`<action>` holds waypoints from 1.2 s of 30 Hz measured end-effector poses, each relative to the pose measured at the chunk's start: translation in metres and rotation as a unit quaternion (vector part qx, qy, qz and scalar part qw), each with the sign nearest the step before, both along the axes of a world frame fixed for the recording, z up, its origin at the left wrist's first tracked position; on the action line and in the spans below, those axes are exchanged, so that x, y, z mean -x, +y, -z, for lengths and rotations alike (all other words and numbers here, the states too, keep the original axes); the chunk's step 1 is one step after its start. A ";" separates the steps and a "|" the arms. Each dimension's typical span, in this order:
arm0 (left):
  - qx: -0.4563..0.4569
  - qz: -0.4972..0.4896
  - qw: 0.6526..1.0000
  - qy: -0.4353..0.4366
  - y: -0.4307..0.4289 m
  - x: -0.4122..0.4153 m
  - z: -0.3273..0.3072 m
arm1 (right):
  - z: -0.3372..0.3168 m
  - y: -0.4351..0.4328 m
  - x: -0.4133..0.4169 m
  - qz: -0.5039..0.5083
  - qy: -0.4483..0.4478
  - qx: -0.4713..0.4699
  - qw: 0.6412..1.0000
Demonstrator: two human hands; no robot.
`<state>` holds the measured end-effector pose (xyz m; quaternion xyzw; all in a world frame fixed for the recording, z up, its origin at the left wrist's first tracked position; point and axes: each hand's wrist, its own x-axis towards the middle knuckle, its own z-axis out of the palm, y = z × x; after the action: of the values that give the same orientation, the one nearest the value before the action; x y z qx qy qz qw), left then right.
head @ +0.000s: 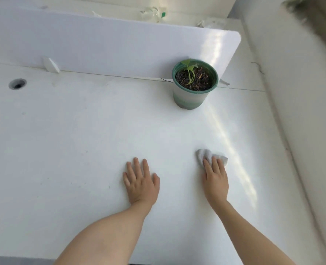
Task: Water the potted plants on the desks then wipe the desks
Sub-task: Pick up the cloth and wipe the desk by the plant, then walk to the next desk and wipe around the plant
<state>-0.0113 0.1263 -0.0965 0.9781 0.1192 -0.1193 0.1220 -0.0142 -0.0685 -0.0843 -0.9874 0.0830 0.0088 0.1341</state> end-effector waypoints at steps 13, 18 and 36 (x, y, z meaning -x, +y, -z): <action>0.301 -0.057 0.948 -0.083 0.027 0.018 -0.026 | -0.046 0.006 0.068 0.017 -0.013 -0.221 0.975; 0.369 -0.097 0.915 -0.132 0.024 0.073 -0.049 | -0.056 -0.010 0.088 -0.007 -0.039 -0.252 0.967; 0.281 -0.321 0.895 -0.133 0.005 0.342 -0.034 | -0.052 0.038 0.210 -0.308 0.043 -0.277 0.909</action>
<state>-0.3530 0.1310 -0.0628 0.8183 0.3705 0.0292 0.4384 -0.2244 -0.0301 -0.0321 -0.8857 -0.2258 0.1145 0.3891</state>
